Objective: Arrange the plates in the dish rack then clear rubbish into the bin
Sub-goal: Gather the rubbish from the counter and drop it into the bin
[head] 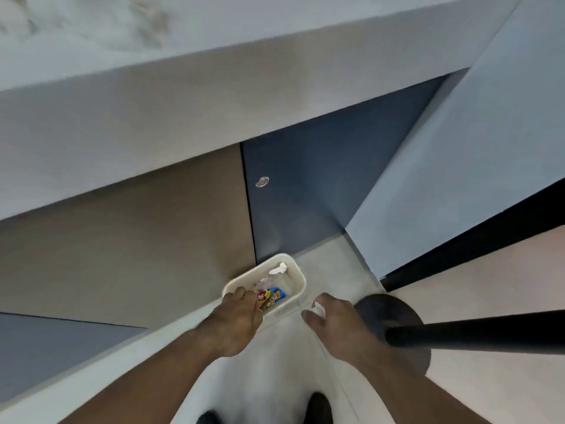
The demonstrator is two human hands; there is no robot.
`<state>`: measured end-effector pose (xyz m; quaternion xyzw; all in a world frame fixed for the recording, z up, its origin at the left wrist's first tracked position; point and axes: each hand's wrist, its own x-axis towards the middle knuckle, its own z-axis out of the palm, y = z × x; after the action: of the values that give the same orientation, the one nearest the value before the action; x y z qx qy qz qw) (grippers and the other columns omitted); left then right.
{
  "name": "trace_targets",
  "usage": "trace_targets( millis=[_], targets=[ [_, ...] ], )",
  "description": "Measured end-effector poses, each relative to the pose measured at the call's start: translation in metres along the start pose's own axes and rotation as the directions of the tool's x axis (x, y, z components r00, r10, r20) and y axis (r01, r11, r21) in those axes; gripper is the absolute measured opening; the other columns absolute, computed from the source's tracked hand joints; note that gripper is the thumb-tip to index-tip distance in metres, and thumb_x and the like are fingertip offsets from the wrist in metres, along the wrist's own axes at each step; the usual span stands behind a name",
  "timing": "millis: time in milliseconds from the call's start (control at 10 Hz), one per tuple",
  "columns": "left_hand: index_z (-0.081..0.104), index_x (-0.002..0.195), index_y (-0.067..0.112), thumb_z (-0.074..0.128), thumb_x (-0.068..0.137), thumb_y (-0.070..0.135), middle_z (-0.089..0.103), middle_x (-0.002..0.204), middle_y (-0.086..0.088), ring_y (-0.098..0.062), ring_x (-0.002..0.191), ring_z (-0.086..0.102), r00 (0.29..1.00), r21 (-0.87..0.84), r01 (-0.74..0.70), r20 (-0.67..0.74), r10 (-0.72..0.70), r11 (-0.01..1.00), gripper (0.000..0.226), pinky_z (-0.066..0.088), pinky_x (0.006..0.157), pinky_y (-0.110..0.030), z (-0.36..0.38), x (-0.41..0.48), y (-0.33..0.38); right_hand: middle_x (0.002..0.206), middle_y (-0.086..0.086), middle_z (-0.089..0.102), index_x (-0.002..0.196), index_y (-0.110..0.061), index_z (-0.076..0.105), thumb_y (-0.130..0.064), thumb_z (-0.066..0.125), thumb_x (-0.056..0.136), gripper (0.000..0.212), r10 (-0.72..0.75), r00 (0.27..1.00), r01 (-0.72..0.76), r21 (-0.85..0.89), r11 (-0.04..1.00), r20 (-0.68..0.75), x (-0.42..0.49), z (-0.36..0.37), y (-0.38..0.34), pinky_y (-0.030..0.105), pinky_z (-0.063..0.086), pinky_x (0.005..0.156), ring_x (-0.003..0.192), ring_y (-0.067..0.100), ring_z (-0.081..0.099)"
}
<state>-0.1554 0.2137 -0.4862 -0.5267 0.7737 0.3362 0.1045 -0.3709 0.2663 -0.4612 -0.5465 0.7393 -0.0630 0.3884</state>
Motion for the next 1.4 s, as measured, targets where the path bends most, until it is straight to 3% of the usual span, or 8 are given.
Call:
trace_targets(
  millis=[200,400,700,800,900,1100,1300,1400],
  targets=[
    [0.046,0.122,0.006,0.031,0.101,0.024,0.041,0.131,-0.012,-0.028,0.120,0.038,0.987,0.087,-0.039,0.159,0.024,0.995,0.032,0.030,0.103,-0.034,0.091,0.079,-0.042,0.080,-0.001,0.053,0.083,-0.018,0.047,-0.043,0.045,0.098,0.029,-0.064,0.998,0.066,-0.057,0.996,0.029,0.053,0.079,0.051,0.028,0.038,0.066,0.077,0.018,0.051],
    [0.049,0.128,0.005,0.039,0.098,0.025,0.055,0.126,-0.016,-0.032,0.114,0.053,0.996,0.034,0.055,0.072,-0.057,0.998,0.037,0.043,0.097,-0.040,0.155,0.173,-0.076,0.078,-0.002,0.056,0.087,-0.014,0.055,-0.042,0.045,0.098,0.032,-0.120,0.993,0.120,-0.042,0.992,-0.003,0.103,0.125,0.081,0.032,0.044,0.072,0.078,0.020,0.053],
    [0.031,0.142,0.035,0.030,0.101,0.039,0.034,0.150,0.000,-0.024,0.136,0.032,0.983,-0.186,0.074,0.180,-0.040,0.980,0.041,0.027,0.112,-0.043,0.190,0.244,-0.112,0.110,-0.001,0.057,0.118,-0.023,0.055,-0.045,0.048,0.095,0.033,-0.176,0.983,0.168,-0.135,0.976,-0.047,0.167,0.152,0.093,0.030,0.044,0.080,0.101,0.020,0.052],
    [0.048,0.129,0.032,0.028,0.102,0.038,0.055,0.127,0.002,-0.020,0.110,0.055,0.978,-0.217,0.079,0.208,-0.033,0.973,0.034,0.042,0.099,-0.035,0.186,0.234,-0.117,0.110,-0.002,0.056,0.122,-0.027,0.055,-0.044,0.050,0.093,0.033,-0.219,0.975,0.213,-0.148,0.966,-0.029,0.190,0.157,0.081,0.030,0.041,0.073,0.096,0.018,0.050],
    [0.060,0.122,0.029,0.039,0.101,0.025,0.061,0.114,0.011,-0.011,0.105,0.057,0.997,-0.307,0.079,0.005,-0.081,0.949,0.030,0.039,0.087,-0.012,0.171,0.218,-0.124,0.108,0.002,0.059,0.117,-0.023,0.061,-0.034,0.055,0.090,0.030,-0.278,0.960,0.273,-0.160,0.949,-0.013,0.211,0.174,0.064,0.031,0.044,0.078,0.101,0.022,0.050],
    [0.066,0.083,0.028,0.047,0.093,0.018,0.065,0.078,0.014,-0.006,0.069,0.058,0.905,-0.278,0.074,-0.385,-0.182,0.958,0.024,0.041,0.059,-0.012,0.146,0.170,-0.130,0.133,0.001,0.049,0.137,-0.026,0.042,-0.032,0.072,0.079,0.066,-0.392,0.915,0.403,-0.276,0.872,0.099,0.229,0.195,0.054,0.042,0.039,0.100,0.122,0.026,0.039],
    [0.065,0.115,0.021,0.051,0.095,0.026,0.063,0.114,0.008,-0.014,0.102,0.058,0.911,-0.167,0.006,-0.405,-0.074,0.986,0.025,0.043,0.086,-0.024,0.115,0.121,-0.110,0.146,-0.001,0.043,0.142,-0.020,0.042,-0.029,0.069,0.085,0.063,-0.492,0.871,0.475,-0.269,0.838,0.007,0.198,0.138,0.052,0.022,0.014,0.110,0.136,0.018,0.028],
    [0.063,0.116,0.023,0.050,0.095,0.032,0.061,0.117,0.011,-0.013,0.107,0.056,0.916,-0.075,-0.041,-0.400,0.007,0.996,0.026,0.044,0.090,-0.027,0.083,0.090,-0.083,0.143,-0.006,0.047,0.138,-0.022,0.047,-0.032,0.058,0.092,0.048,-0.469,0.882,0.446,-0.243,0.861,-0.041,0.161,0.098,0.040,0.021,0.022,0.108,0.134,0.012,0.031]
  ],
)
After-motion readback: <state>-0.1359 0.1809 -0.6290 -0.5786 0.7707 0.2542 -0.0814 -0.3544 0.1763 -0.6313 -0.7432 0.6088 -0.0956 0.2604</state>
